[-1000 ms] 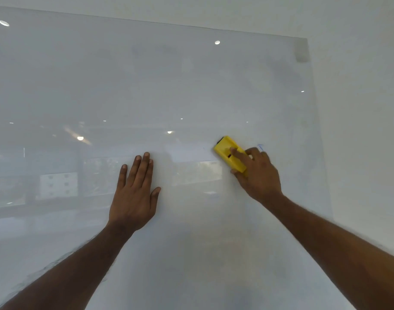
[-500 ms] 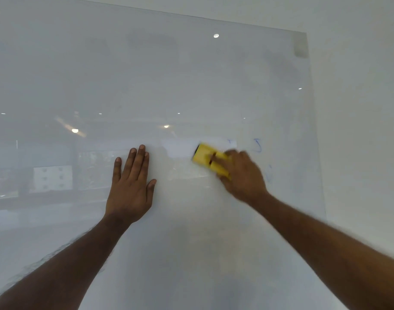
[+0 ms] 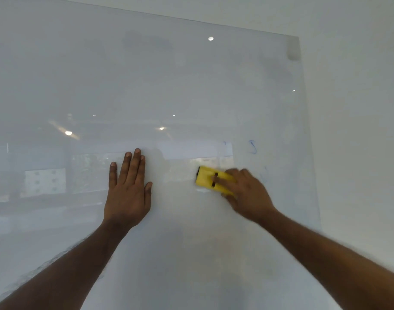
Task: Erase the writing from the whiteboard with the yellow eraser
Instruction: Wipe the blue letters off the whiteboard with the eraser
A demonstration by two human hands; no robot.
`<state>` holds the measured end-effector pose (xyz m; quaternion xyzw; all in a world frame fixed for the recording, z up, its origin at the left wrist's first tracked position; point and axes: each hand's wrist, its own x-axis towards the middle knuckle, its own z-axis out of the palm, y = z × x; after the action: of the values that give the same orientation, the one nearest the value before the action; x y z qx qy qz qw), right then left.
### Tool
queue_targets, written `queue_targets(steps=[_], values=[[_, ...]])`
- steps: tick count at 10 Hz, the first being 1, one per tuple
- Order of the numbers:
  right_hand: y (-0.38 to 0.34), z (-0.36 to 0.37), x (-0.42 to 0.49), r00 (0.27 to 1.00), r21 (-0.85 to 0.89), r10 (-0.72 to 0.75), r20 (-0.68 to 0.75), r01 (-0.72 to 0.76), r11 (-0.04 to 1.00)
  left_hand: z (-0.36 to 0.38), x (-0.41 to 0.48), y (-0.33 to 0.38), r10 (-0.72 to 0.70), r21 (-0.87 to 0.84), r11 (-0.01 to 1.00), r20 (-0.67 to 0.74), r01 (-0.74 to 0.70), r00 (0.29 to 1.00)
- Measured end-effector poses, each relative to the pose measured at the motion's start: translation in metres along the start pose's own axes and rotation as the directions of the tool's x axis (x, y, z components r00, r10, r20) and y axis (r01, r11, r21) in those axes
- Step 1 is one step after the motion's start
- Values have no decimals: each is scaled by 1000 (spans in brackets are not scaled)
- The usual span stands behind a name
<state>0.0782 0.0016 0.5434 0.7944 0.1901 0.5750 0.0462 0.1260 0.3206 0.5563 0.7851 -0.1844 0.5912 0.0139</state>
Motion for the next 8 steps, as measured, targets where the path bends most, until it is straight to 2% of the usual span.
queue_targets(steps=[1, 2, 3, 4, 5, 7, 8], values=[[34, -18, 32, 956, -6, 284, -78, -286, 958, 0, -1, -1, 1, -1, 1000, -4, -1, 1000], [40, -20, 49, 907, 38, 407, -110, -405, 914, 0, -1, 1, -1, 7, 1000, -10, 1, 1000], [7, -7, 27, 936, 54, 342, -86, -339, 939, 1, -1, 3, -11, 9, 1000, -9, 11, 1000], [-18, 2, 1, 993, 37, 115, 3, -115, 993, 1, -1, 3, -12, 12, 1000, -6, 12, 1000], [-9, -8, 18, 999, -8, 7, 33, -7, 1000, 0, -1, 5, -12, 20, 1000, -14, 12, 1000], [-13, -17, 79, 982, 4, 177, -65, -178, 984, 3, -1, 8, -24, 25, 999, -31, 25, 999], [-29, -9, 65, 985, 31, 168, -38, -167, 985, 4, -2, 7, -22, 27, 999, -38, 23, 999]])
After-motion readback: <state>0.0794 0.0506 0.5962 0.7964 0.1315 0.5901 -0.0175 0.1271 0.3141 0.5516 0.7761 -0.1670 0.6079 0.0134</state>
